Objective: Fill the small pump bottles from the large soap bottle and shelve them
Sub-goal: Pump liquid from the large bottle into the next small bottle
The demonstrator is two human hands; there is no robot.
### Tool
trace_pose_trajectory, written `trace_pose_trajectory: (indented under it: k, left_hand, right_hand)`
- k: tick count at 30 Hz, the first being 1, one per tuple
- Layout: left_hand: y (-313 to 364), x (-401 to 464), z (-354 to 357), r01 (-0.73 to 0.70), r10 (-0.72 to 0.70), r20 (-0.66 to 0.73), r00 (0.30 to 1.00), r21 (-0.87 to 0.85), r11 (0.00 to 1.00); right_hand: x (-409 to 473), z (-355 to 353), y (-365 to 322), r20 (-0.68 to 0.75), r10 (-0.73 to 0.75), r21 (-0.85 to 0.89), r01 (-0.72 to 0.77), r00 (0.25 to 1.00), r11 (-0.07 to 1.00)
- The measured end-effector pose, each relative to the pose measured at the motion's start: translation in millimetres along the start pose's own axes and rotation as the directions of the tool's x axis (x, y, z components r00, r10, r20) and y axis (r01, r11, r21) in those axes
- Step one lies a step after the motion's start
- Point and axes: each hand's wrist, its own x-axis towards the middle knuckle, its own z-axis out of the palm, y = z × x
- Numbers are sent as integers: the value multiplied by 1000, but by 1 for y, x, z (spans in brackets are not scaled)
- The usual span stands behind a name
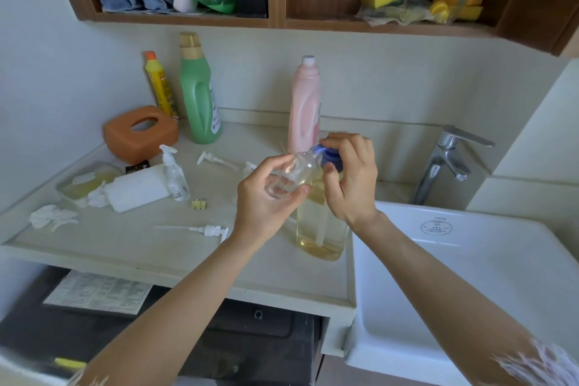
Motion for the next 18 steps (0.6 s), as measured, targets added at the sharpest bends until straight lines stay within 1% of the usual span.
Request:
trace_pose_trajectory:
  k: [3,5,7,8,9,10,12,13,14,15,17,18]
  left_hand:
    - [9,4,1,47,-47,-5,999,-53,997]
    - [14,7,0,96,-95,9,995,-83,992]
    - [17,10,-1,186,-182,47,982,-116,976]
    - [18,11,-1,264,-252,88,964,-180,948]
    - [19,11,-2,357,-327,150,933,-267,895]
    - [20,12,-3,449,-389,230,892,-350,823]
    - [21,13,-7,631,-491,397,775,-453,630]
    - [21,13,-8,681,-523,437,732,-473,559]
    - [19,13,-9,692,-540,435,721,-494,526]
    - [17,13,-10,664,-540,390,746,-496,559]
    - [13,15,-13,535,-475,244,845,-400,744]
    - [14,17,-16,473,-427,203,881,-349,809]
  right_hand:
    - [8,-6,-4,43,-6,-7,6,999,1000]
    - [15,-12,-8,77,16,2,-16,997,1000]
    - [18,-17,-9,103,34,17,-36,994,999]
    - [19,-19,-10,113,39,22,-42,993,999]
    - [19,-20,-10,122,43,26,-46,992,999]
    - [19,-20,-11,126,45,31,-49,991,998]
    - [18,-20,-12,130,55,42,-60,990,997]
    - [18,-19,-12,130,61,47,-68,990,997]
    - [18,-18,-12,130,65,50,-72,989,996]
    - [17,-17,-13,128,65,53,-73,990,996]
    - [17,-17,-13,122,64,57,-71,991,996]
    - [18,-16,-13,115,63,59,-70,991,996]
